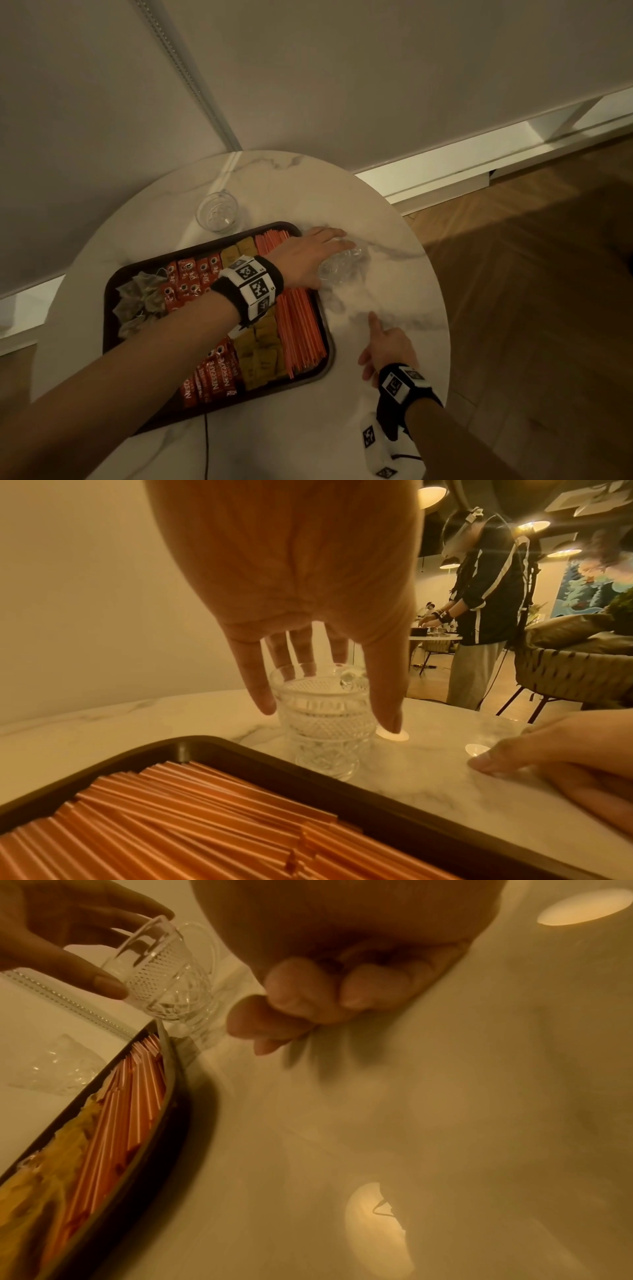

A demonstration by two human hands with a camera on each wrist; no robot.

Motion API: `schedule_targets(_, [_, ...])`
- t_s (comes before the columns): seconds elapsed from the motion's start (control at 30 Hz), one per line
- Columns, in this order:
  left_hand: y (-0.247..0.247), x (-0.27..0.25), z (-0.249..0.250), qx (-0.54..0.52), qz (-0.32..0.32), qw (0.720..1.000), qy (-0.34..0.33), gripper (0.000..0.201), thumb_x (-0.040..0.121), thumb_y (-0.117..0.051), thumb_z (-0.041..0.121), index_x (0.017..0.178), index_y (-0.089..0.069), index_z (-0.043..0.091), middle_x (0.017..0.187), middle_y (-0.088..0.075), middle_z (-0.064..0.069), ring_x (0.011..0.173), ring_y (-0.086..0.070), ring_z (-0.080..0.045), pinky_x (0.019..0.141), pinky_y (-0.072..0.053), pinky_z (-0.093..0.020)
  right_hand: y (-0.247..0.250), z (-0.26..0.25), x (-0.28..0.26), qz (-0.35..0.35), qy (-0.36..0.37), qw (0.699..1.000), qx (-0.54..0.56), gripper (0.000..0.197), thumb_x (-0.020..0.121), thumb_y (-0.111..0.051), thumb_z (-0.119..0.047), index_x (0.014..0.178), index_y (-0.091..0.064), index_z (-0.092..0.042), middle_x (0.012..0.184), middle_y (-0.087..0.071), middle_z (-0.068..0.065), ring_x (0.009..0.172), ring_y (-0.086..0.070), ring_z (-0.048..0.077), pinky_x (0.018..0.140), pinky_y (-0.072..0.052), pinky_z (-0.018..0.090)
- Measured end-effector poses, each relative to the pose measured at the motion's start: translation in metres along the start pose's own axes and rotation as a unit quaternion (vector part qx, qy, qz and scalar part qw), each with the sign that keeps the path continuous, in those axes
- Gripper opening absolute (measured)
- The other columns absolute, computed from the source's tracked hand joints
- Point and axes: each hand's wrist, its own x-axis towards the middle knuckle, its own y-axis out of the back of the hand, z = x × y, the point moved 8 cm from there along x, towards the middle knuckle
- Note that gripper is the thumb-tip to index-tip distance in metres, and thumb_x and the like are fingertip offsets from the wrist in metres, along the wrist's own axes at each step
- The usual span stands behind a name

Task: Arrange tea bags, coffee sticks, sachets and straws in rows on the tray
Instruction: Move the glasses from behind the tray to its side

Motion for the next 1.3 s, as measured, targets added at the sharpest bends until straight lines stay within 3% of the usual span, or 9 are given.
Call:
schedule_targets(0.3, [0.029,-0.023,-0.005,0.022,0.048,0.998,0.024,0.078,0.08,-0.066,0.054,0.147,-0.03,0.035,0.153,-0.027,0.003,0.136,-0.03,-0.017,0.088,-0.046,-0.034,0.001,0.001,0.0,0.011,-0.014,1.0,0.025,0.09,0.092,-0.026,-0.071,0.061,-0.068,0.001,0.051,-0.066,0.014,0.039,-0.056,0.024,0.051,-0.049,0.031])
schedule_targets(0.4, [0.066,-0.053,-0.052,0.012,0.136,0.978,0.157,0.065,0.086,-0.06,0.049,0.144,-0.036,0.031,0.146,-0.039,0.003,0.13,-0.039,-0.017,0.091,-0.049,-0.039,0.0,0.003,0.001,0.008,-0.027,0.999,0.023,0.09,0.092,-0.026,-0.071,0.061,-0.069,0.002,0.051,-0.066,0.015,0.039,-0.057,0.024,0.052,-0.048,0.031])
schedule_targets(0.47, [0.083,-0.078,-0.102,0.013,0.18,0.937,0.3,0.069,0.085,-0.06,0.05,0.145,-0.036,0.025,0.146,-0.036,-0.001,0.131,-0.037,-0.023,0.091,-0.047,-0.043,0.001,0.003,0.001,0.011,-0.031,0.999,0.025,0.09,0.092,-0.026,-0.072,0.061,-0.069,0.002,0.051,-0.066,0.014,0.04,-0.057,0.024,0.054,-0.05,0.032])
schedule_targets(0.53, [0.08,-0.097,-0.144,-0.002,0.174,0.89,0.421,0.082,0.081,-0.062,0.057,0.147,-0.029,0.02,0.15,-0.029,-0.006,0.133,-0.033,-0.031,0.094,-0.044,-0.047,0.002,0.004,0.0,0.015,-0.034,0.999,0.03,0.09,0.092,-0.026,-0.072,0.061,-0.069,0.002,0.051,-0.066,0.014,0.04,-0.057,0.024,0.054,-0.05,0.032])
schedule_targets(0.63, [0.049,-0.102,-0.176,-0.055,0.112,0.856,0.502,0.101,0.076,-0.063,0.067,0.151,-0.015,0.019,0.154,-0.02,-0.012,0.137,-0.028,-0.038,0.101,-0.038,-0.051,0.001,0.005,0.0,0.016,-0.036,0.999,0.035,0.09,0.091,-0.027,-0.073,0.06,-0.068,0.001,0.051,-0.066,0.015,0.04,-0.057,0.024,0.053,-0.05,0.032])
schedule_targets(0.8, [0.025,-0.1,-0.188,-0.148,0.171,0.844,0.487,0.091,0.075,-0.073,0.047,0.145,-0.023,0.017,0.136,-0.034,-0.016,0.115,-0.052,-0.041,0.09,-0.047,-0.046,0.0,0.005,0.001,0.024,-0.032,0.999,0.026,0.09,0.092,-0.026,-0.072,0.06,-0.068,0.0,0.05,-0.066,0.014,0.038,-0.056,0.023,0.053,-0.051,0.031])
schedule_targets(1.03, [0.059,-0.153,-0.153,-0.168,0.326,0.841,0.398,0.082,0.071,-0.079,0.04,0.139,-0.035,0.027,0.133,-0.041,-0.006,0.109,-0.056,-0.029,0.085,-0.05,-0.042,0.0,0.002,0.0,0.02,-0.02,0.999,0.035,0.089,0.094,-0.027,-0.069,0.058,-0.067,0.002,0.053,-0.067,0.017,0.038,-0.055,0.024,0.05,-0.047,0.029])
schedule_targets(1.2, [0.024,-0.222,-0.074,-0.205,0.255,0.872,0.365,0.084,0.07,-0.078,0.053,0.14,-0.034,0.039,0.142,-0.036,0.006,0.121,-0.05,-0.018,0.094,-0.05,-0.04,-0.001,-0.004,-0.009,-0.016,-0.009,0.998,0.058,0.086,0.096,-0.033,-0.064,0.066,-0.069,0.009,0.054,-0.065,0.021,0.036,-0.051,0.025,0.045,-0.044,0.027])
schedule_targets(1.3, [-0.027,-0.272,-0.016,-0.265,0.23,0.862,0.366,0.085,0.069,-0.076,0.059,0.14,-0.031,0.043,0.148,-0.03,0.012,0.13,-0.042,-0.013,0.103,-0.045,-0.038,-0.008,0.001,-0.017,-0.037,0.006,0.997,0.072,0.075,0.099,-0.039,-0.052,0.069,-0.07,0.009,0.06,-0.068,0.023,0.05,-0.062,0.033,0.059,-0.056,0.04])
